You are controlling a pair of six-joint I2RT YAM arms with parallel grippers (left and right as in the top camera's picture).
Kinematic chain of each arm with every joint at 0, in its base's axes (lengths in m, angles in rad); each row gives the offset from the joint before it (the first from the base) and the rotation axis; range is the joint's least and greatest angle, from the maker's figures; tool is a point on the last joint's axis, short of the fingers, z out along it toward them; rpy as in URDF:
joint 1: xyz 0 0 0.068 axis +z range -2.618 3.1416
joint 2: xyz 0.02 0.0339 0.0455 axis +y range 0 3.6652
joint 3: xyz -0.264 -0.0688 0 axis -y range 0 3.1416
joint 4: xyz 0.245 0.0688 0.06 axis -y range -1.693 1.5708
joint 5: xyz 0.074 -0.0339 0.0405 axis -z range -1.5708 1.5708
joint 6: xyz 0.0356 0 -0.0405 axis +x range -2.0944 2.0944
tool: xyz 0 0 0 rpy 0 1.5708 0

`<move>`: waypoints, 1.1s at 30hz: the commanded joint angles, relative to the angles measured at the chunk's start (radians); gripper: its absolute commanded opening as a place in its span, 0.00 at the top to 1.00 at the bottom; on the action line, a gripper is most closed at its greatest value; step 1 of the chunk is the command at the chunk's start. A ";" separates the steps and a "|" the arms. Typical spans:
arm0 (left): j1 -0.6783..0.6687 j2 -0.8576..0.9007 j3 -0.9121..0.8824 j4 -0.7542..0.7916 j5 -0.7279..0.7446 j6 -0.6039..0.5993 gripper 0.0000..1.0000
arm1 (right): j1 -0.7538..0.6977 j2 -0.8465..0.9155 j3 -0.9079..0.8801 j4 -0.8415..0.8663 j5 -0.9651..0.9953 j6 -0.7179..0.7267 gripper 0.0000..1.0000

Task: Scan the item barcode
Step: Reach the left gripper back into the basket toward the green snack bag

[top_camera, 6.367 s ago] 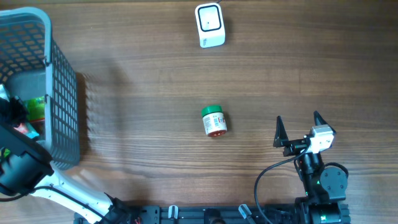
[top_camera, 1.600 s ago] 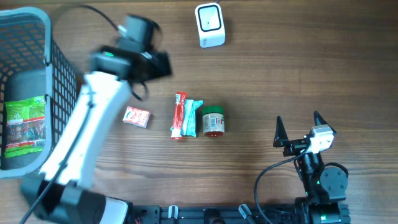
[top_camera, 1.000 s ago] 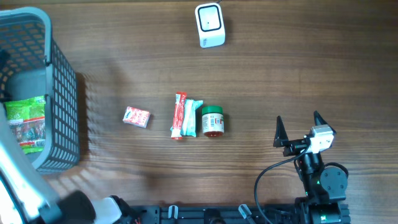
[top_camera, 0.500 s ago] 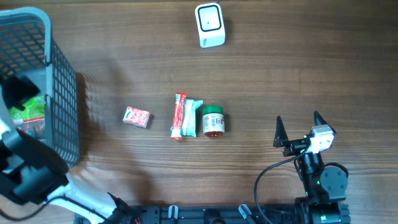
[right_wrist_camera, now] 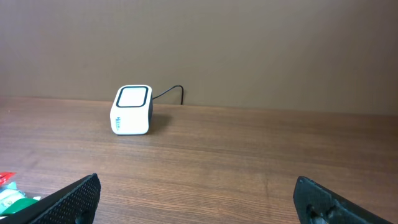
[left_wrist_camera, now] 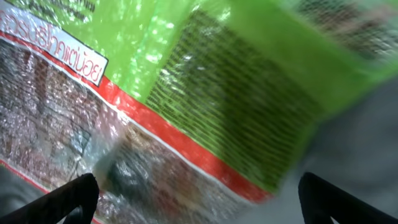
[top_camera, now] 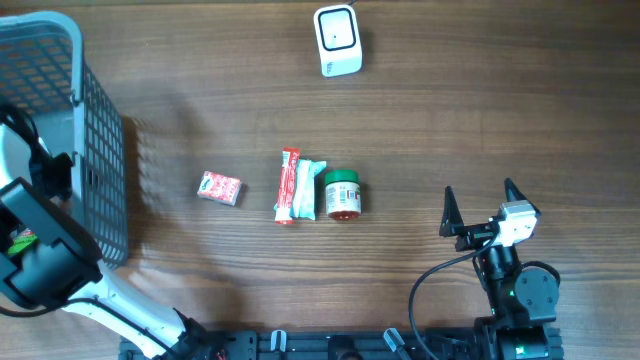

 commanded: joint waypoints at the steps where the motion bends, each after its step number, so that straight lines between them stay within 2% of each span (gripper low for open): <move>1: 0.003 0.013 -0.066 0.050 -0.072 -0.011 0.00 | -0.004 -0.006 -0.001 0.003 0.010 0.010 0.00; 3: 0.003 0.013 -0.091 0.081 -0.073 -0.011 0.00 | -0.004 -0.006 -0.001 0.003 0.010 0.010 0.00; 5: 0.003 0.013 -0.106 0.103 -0.073 -0.010 0.06 | -0.004 -0.006 -0.001 0.003 0.010 0.010 0.00; 6: 0.003 0.013 -0.108 0.110 -0.073 -0.011 0.11 | -0.004 -0.006 -0.001 0.003 0.010 0.010 0.00; 8: 0.006 0.013 -0.108 0.126 -0.072 -0.011 0.33 | -0.004 -0.006 -0.001 0.003 0.009 0.011 0.00; 13: 0.021 0.013 -0.110 0.133 -0.072 -0.015 0.47 | -0.004 -0.006 -0.001 0.003 0.010 0.010 0.00; 17: 0.050 0.013 -0.110 0.136 -0.072 -0.069 0.45 | -0.004 -0.006 -0.001 0.003 0.010 0.010 0.00; 20: 0.075 0.013 -0.111 0.136 -0.072 -0.127 0.34 | -0.004 -0.006 -0.001 0.003 0.010 0.010 0.00; 23: 0.098 0.014 -0.111 0.137 -0.068 -0.139 0.33 | -0.004 -0.006 -0.001 0.003 0.010 0.010 0.00; 24: 0.105 0.014 -0.111 0.140 -0.067 -0.140 0.36 | -0.004 -0.006 -0.001 0.003 0.009 0.010 0.00; 27: 0.116 0.014 -0.111 0.148 -0.021 -0.142 0.50 | -0.004 -0.006 -0.001 0.003 0.010 0.010 0.00; 28: 0.116 0.014 -0.111 0.152 -0.005 -0.142 0.59 | -0.004 -0.006 -0.001 0.003 0.010 0.010 0.00; 30: 0.115 0.014 -0.111 0.155 0.003 -0.142 0.94 | -0.004 -0.006 -0.001 0.003 0.010 0.010 0.00; 33: 0.111 0.011 -0.108 0.148 0.003 -0.142 0.96 | -0.004 -0.006 -0.001 0.003 0.010 0.010 0.00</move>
